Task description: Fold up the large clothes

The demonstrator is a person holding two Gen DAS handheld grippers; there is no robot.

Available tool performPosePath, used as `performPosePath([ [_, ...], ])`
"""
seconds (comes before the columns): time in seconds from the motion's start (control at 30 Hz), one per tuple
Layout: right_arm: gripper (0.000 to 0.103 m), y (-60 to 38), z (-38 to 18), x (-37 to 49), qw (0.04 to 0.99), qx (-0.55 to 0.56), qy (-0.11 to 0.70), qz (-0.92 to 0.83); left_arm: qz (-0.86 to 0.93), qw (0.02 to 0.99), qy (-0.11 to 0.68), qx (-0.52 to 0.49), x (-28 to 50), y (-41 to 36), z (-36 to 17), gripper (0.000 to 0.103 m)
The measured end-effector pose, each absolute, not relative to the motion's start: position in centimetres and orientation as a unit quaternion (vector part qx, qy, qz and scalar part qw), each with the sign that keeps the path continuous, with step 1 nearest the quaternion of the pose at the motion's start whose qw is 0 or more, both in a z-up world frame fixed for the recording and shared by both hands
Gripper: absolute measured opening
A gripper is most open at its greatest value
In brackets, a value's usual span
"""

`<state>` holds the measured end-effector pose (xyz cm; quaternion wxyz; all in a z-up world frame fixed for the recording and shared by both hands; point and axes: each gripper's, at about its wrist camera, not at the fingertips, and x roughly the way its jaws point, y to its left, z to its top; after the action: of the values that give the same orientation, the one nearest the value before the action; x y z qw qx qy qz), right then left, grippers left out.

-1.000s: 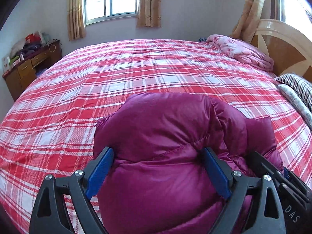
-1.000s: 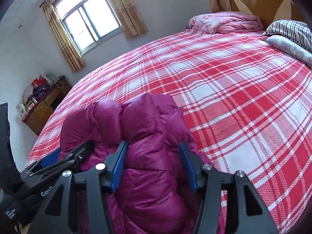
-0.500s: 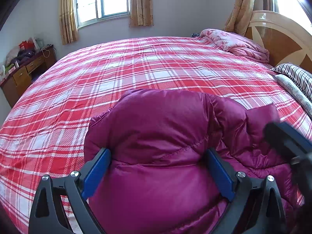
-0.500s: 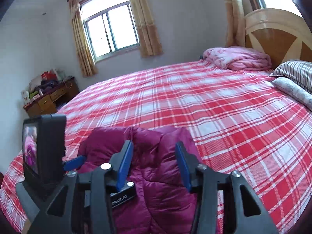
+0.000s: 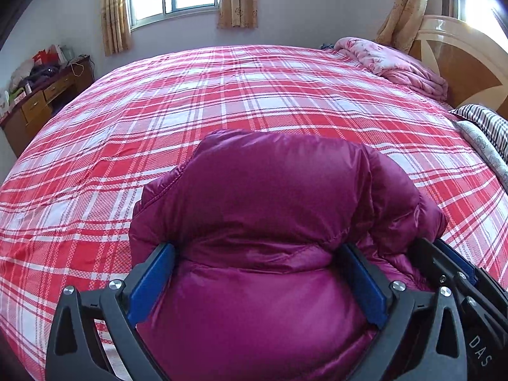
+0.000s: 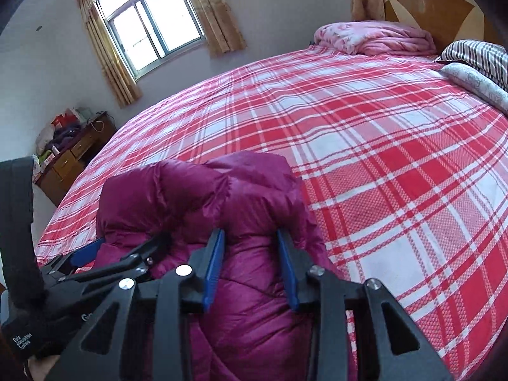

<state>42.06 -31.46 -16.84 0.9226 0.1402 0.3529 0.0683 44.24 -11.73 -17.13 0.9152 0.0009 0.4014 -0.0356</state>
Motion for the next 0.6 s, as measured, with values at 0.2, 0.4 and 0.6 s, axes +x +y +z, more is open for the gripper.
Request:
performPosePath([
  [0.2,0.037,-31.94,-17.52,42.35,0.916,0.154,0.364,0.068,-0.031,0.913,0.406,0.011,44.33,-12.08,-17.47,0.102],
  [0.4,0.037,-32.02,-17.74,42.4,0.914,0.155,0.369,0.063,-0.027,0.912,0.409,0.019,44.49,-12.26,-17.7,0.102],
  [0.6,0.037,-32.13,-17.97,42.5,0.911,0.16,0.375,0.058,-0.022,0.91,0.413,0.026,44.62,-12.47,-17.85,0.102],
])
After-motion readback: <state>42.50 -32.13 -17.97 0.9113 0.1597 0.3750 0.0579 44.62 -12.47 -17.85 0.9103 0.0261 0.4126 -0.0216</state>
